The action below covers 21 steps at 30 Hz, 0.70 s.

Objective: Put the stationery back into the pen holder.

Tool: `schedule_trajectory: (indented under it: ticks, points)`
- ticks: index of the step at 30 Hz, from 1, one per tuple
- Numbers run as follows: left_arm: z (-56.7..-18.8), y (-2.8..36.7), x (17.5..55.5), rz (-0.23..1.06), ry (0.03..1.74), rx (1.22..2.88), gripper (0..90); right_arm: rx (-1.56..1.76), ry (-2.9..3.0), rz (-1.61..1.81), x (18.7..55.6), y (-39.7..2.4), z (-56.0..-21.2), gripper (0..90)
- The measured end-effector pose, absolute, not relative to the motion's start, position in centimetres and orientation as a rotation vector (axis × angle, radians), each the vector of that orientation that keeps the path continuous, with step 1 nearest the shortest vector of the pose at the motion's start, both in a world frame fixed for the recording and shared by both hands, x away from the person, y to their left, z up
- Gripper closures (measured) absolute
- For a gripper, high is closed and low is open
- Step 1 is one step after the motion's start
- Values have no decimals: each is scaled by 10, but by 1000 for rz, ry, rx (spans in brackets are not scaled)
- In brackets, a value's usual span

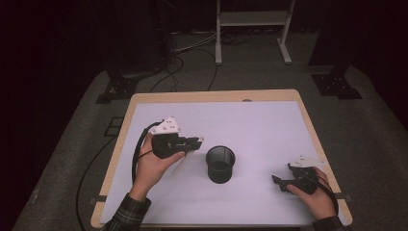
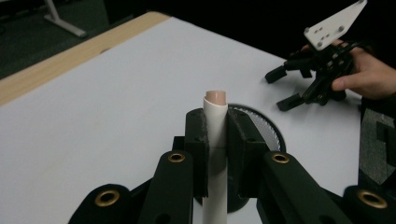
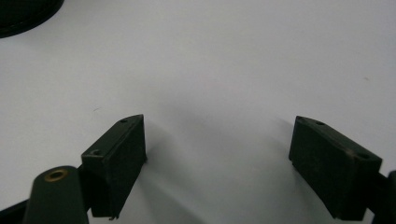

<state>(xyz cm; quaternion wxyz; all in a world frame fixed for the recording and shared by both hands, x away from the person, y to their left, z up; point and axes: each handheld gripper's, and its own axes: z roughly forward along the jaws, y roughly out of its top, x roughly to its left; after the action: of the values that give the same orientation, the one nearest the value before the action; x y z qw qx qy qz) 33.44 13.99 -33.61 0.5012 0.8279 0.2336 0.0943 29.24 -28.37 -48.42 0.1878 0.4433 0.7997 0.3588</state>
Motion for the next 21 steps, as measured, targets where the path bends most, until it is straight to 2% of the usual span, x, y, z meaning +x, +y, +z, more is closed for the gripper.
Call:
schedule_trajectory:
  ticks: [21]
  points:
    - [-321,100,349,195,435,1890,788,1250,2250,1012,292,-284,-484,175]
